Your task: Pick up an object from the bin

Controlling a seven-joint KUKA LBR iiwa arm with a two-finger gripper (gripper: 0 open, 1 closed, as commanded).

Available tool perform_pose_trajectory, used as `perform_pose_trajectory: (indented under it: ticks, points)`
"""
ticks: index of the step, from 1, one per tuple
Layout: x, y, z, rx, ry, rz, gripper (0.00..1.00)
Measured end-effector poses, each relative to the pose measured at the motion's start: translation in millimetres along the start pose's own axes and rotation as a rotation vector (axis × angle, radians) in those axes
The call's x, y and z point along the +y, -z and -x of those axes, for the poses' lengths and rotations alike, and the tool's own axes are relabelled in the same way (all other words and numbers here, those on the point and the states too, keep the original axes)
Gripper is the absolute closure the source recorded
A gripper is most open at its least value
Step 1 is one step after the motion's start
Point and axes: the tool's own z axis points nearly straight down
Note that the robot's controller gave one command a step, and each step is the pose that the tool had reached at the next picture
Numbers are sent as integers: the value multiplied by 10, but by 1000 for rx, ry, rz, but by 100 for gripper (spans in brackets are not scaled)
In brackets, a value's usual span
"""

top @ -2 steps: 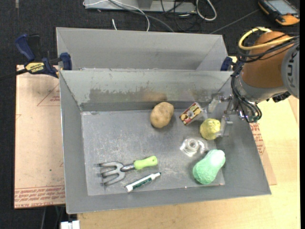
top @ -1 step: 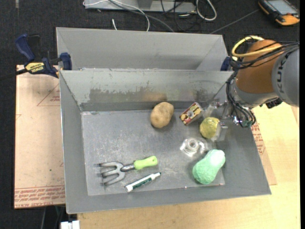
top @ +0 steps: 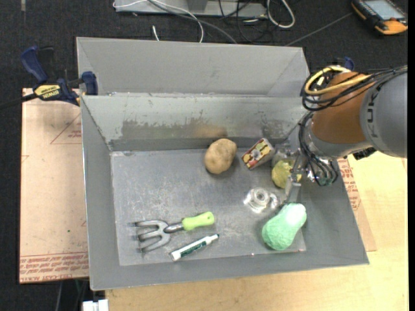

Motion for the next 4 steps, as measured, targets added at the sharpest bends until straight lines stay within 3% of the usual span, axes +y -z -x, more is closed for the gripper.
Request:
perform_pose_trajectory:
  ticks: [1, 4]
  points:
    - [-107, 17, 27, 12, -77, 3, 100]
    - [-103, 306, 31, 11, -75, 3, 100]
